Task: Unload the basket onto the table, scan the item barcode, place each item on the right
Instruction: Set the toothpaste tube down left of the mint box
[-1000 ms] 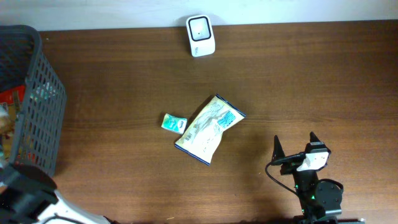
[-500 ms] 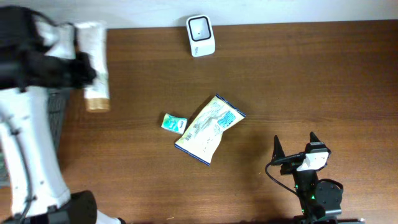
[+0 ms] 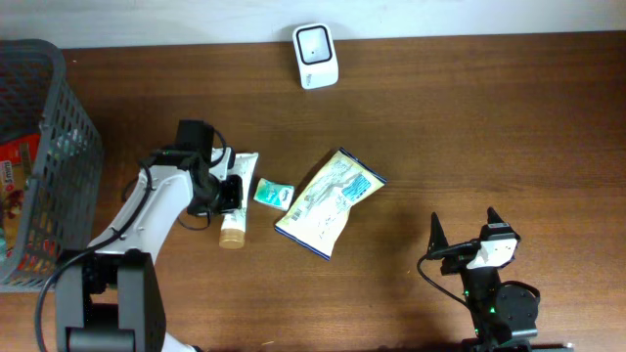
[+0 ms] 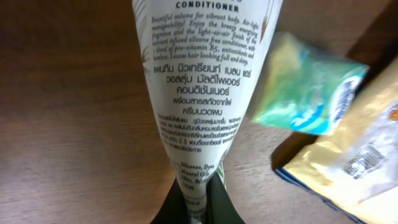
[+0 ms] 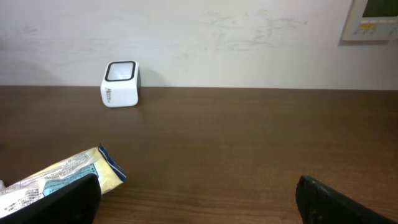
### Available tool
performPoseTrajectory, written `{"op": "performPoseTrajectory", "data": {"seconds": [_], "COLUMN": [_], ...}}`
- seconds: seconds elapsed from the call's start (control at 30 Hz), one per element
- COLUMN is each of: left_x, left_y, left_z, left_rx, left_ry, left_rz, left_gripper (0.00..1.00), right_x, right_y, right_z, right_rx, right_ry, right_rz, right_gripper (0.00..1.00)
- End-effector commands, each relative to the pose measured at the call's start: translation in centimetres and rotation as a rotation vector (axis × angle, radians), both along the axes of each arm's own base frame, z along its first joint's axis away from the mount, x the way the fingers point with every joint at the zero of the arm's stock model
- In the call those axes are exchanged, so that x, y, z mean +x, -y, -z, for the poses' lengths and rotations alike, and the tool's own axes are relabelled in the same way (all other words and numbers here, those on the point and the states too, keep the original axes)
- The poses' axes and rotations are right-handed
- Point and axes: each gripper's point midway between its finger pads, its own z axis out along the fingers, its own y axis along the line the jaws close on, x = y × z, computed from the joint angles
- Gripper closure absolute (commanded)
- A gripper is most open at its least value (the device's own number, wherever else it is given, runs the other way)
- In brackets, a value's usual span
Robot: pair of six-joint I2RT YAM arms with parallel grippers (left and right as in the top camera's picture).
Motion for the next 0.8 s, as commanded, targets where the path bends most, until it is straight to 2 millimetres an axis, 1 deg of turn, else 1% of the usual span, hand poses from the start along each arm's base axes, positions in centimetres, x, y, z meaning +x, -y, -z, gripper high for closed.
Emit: {"op": "performPoseTrajectory", "data": {"seconds": [0.0, 0.03, 0.07, 0.17, 0.2, 0.23, 0.3, 0.33, 0.37, 0.4, 0.43, 0.47, 0.5, 0.53, 0.57, 0.63, 0.67, 0.7, 0.73, 0.77], "left_x": [-0.4, -0.3, -0.3, -0.4, -0.2, 0.0, 1.2, 2.1, 3.4, 4.4, 5.6, 6.5, 7.3, 8.2, 8.6, 8.9, 8.8, 8.6, 8.1, 7.5], "left_y": [0.2, 0.3, 0.4, 1.1, 1.4, 1.7, 1.8, 1.8, 1.7, 1.4, 1.0, 1.0, 0.9, -0.4, -1.7, -4.7, -7.7, -10.3, -13.3, -15.7], "left_z": [0.1, 0.1, 0.1, -0.1, -0.4, -1.1, -4.2, -6.4, -9.7, -12.4, -16.5, -19.9, -23.4, -27.5, -30.1, -33.9, -36.0, -37.0, -37.4, -37.5], "left_rx": [-0.016, -0.017, -0.024, -0.068, -0.082, -0.104, -0.106, -0.103, -0.1, -0.089, -0.066, -0.048, -0.023, 0.041, 0.091, 0.188, 0.275, 0.345, 0.422, 0.485], "left_ry": [0.005, 0.006, 0.006, 0.004, 0.006, 0.011, 0.059, 0.102, 0.169, 0.229, 0.332, 0.429, 0.536, 0.653, 0.718, 0.811, 0.854, 0.866, 0.858, 0.841], "left_rz": [-0.04, -0.04, -0.038, -0.031, -0.028, -0.024, -0.015, -0.011, -0.011, -0.017, 0.008, 0.063, 0.123, 0.113, 0.074, -0.014, -0.1, -0.173, -0.253, -0.319], "left_gripper": [0.98, 0.79, 0.68, 0.51, 0.48, 0.48, 0.46, 0.45, 0.43, 0.39, 0.28, 0.18, 0.01, 0.01, 0.01, 0.01, 0.01, 0.01, 0.01, 0.01], "right_x": [0.0, 0.0, 0.0, 0.0, 0.0, 0.0, 0.0, 0.0, 0.0, 0.0, 0.0, 0.0, 0.0, 0.0, 0.0, 0.0, 0.0, 0.0, 0.0, 0.0], "right_y": [0.0, 0.0, 0.0, 0.0, -0.1, 0.0, 0.0, -0.1, 0.0, 0.0, 0.0, 0.0, 0.0, 0.0, 0.0, 0.0, 0.0, 0.0, 0.0, 0.0], "right_z": [0.3, 0.3, 0.3, 0.3, 0.3, 0.3, 0.3, 0.3, 0.3, 0.3, 0.3, 0.3, 0.3, 0.3, 0.3, 0.3, 0.3, 0.3, 0.3, 0.3], "right_rx": [0.01, 0.01, 0.01, 0.01, 0.01, 0.01, 0.01, 0.01, 0.01, 0.01, 0.01, 0.01, 0.01, 0.01, 0.01, 0.01, 0.01, 0.01, 0.01, 0.01], "right_ry": [-0.005, -0.005, -0.005, -0.005, -0.005, -0.005, -0.005, -0.005, -0.005, -0.005, -0.005, -0.005, -0.005, -0.005, -0.005, -0.005, -0.005, -0.005, -0.005, -0.005], "right_rz": [0.0, 0.0, 0.0, 0.0, 0.0, 0.0, 0.0, 0.0, 0.0, 0.0, 0.0, 0.0, 0.0, 0.0, 0.0, 0.0, 0.0, 0.0, 0.0, 0.0], "right_gripper": [0.01, 0.01, 0.01, 0.01, 0.01, 0.01, 0.01, 0.01, 0.01, 0.01, 0.01, 0.01, 0.01, 0.01, 0.01, 0.01, 0.01, 0.01, 0.01, 0.01]}}
